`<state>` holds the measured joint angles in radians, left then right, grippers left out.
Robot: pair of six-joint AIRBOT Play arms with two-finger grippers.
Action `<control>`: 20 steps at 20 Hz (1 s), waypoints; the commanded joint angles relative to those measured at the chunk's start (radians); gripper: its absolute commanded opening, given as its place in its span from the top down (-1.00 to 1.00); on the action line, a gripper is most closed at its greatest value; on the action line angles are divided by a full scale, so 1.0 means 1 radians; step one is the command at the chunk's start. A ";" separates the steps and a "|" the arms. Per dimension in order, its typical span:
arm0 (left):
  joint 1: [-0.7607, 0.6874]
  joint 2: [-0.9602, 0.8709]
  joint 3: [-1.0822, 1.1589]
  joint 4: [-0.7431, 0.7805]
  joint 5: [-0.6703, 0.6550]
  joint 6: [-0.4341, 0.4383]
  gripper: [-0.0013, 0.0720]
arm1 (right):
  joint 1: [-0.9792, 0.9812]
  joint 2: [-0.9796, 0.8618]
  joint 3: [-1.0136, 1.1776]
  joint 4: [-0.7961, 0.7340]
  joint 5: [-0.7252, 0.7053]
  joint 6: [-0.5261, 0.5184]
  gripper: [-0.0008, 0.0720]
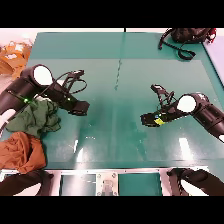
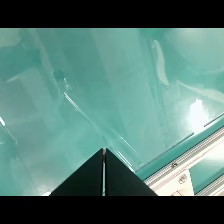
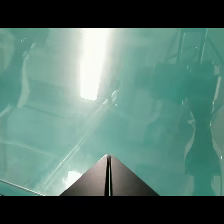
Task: Fold the shirts.
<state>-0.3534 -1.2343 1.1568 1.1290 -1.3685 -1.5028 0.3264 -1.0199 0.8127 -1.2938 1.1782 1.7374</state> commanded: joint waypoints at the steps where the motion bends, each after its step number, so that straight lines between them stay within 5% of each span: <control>1: -0.001 0.001 0.000 -0.016 0.010 0.000 0.90 | 0.001 0.001 0.000 -0.003 0.000 -0.002 0.94; 6: -0.001 0.000 0.000 0.011 0.205 0.000 0.90 | 0.001 0.001 0.000 -0.002 -0.019 -0.002 0.94; 8: -0.001 0.000 -0.001 0.180 0.307 0.000 0.90 | 0.003 -0.001 0.000 0.024 -0.042 0.007 0.94; 9: -0.001 0.000 -0.001 0.320 0.343 -0.017 0.62 | 0.003 -0.001 0.000 0.039 -0.066 0.007 0.94; 10: -0.001 0.000 -0.001 0.470 0.364 -0.042 -0.55 | 0.003 -0.001 0.000 0.042 -0.090 0.007 0.94; 11: 0.004 -0.002 -0.001 0.653 0.381 -0.133 -1.00 | 0.002 -0.002 0.000 0.041 -0.114 0.006 0.94; 14: 0.111 -0.026 -0.001 0.887 0.406 -0.235 -1.00 | 0.000 -0.002 0.000 0.040 -0.176 0.006 0.43; 17: 0.299 -0.116 0.000 0.860 0.489 -0.235 -1.00 | 0.000 -0.002 0.000 0.040 -0.250 0.006 0.42; 20: 0.441 -0.227 0.027 0.764 0.677 -0.235 -1.00 | 0.000 -0.002 0.000 0.037 -0.289 0.006 0.18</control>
<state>-0.0429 -1.3743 1.1645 1.9121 -0.8581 -1.7180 0.3267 -1.0218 0.8127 -1.2560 0.9482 1.7428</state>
